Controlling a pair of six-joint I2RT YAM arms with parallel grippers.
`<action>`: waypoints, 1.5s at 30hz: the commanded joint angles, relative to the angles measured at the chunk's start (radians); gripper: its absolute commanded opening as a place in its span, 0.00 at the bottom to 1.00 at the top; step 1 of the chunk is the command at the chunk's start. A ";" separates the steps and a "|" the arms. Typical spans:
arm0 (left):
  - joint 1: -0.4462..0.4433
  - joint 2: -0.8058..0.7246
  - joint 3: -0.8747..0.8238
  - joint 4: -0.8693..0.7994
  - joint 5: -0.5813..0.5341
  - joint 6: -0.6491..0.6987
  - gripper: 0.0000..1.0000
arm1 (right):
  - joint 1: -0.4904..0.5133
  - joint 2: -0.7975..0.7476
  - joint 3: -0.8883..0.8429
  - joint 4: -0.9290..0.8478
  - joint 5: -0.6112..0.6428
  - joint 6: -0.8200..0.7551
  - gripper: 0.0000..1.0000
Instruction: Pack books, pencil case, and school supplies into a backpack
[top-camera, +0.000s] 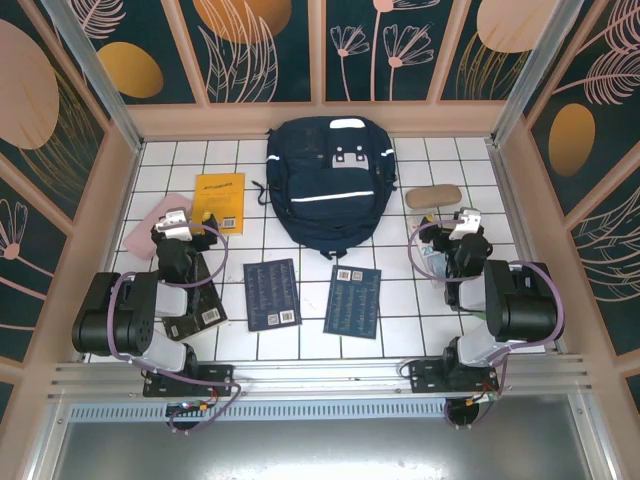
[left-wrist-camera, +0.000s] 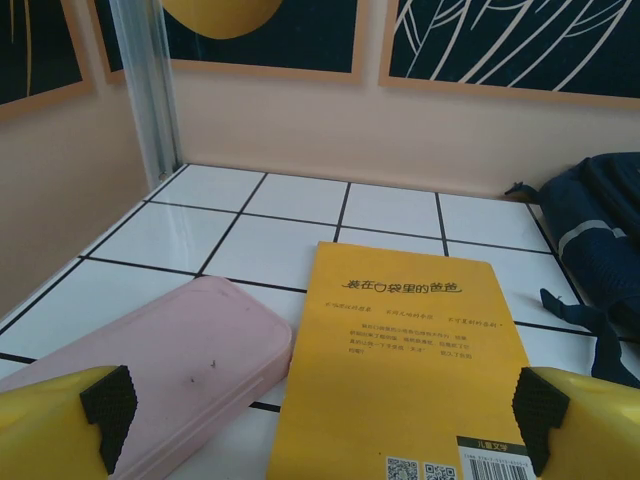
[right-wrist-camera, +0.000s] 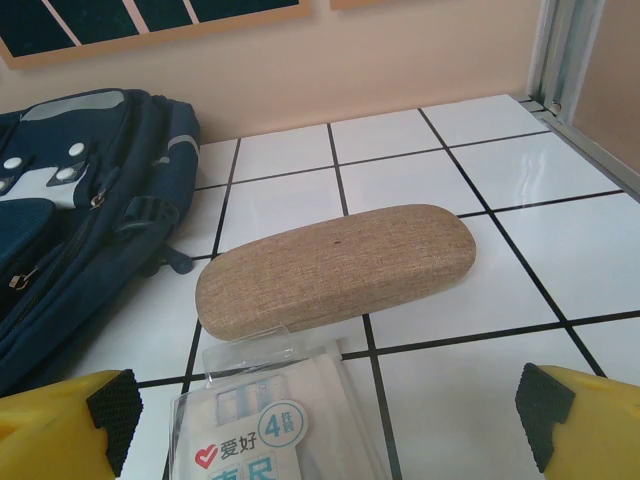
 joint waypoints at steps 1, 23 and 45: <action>0.003 0.004 0.009 0.016 0.020 0.017 0.98 | 0.000 -0.007 0.014 0.026 -0.020 -0.008 0.99; 0.005 0.003 0.010 0.013 0.022 0.015 0.98 | 0.004 -0.008 0.016 0.023 -0.011 -0.008 0.99; -0.010 -0.286 0.587 -1.259 0.146 -0.689 0.89 | 0.004 -0.165 0.559 -0.909 0.001 0.467 0.99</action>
